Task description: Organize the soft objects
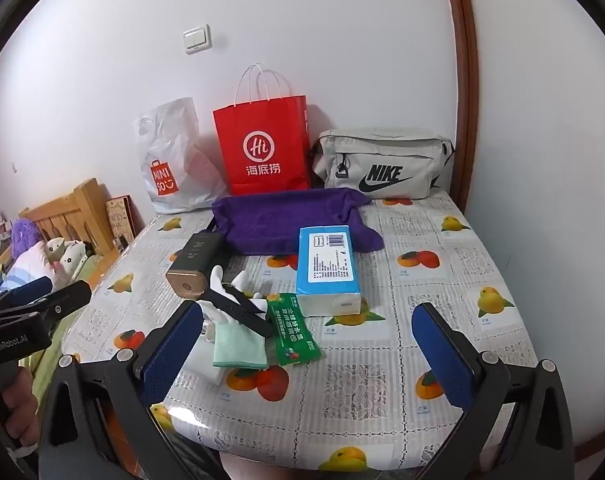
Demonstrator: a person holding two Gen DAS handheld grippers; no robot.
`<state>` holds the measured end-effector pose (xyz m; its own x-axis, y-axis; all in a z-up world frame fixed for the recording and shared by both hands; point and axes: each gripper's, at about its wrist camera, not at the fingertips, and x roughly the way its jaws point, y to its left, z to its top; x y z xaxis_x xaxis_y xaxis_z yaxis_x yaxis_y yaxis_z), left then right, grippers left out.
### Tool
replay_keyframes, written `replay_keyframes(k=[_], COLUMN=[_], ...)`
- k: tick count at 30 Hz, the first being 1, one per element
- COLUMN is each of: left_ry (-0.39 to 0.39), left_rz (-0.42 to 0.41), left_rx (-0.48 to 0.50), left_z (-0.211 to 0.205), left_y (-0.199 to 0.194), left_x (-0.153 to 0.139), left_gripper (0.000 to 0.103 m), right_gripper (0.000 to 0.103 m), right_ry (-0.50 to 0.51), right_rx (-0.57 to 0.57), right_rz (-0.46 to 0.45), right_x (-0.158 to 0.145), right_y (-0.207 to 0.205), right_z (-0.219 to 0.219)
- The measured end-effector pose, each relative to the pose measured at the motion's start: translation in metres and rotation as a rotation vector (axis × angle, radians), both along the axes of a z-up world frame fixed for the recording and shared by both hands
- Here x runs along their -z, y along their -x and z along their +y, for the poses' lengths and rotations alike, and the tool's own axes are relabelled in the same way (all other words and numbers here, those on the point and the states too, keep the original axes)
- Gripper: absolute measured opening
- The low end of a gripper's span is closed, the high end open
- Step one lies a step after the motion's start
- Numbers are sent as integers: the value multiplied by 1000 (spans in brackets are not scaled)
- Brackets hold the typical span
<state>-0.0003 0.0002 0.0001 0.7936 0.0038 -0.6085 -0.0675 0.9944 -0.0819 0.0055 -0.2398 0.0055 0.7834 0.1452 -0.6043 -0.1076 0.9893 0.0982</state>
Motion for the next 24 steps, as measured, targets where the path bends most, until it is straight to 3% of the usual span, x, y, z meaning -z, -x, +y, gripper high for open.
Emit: replay_keyframes(k=[4,12,24], left_ry=[-29,19,23], left_rz=[4,-11,-19], left_rx=[0,29,20], left_z=[-2,-3,5], left_y=[0,2,4], left_x=[-1,-9,-18], left_gripper=[103,103,103], right_gripper=[103,103,103], right_ry=[8,32,34], right_rx=[7,-1,-15], right_rz=[7,-1,4], right_x=[-1,-1,-5], right_y=[-1,4,4], right_z=[0,7,10])
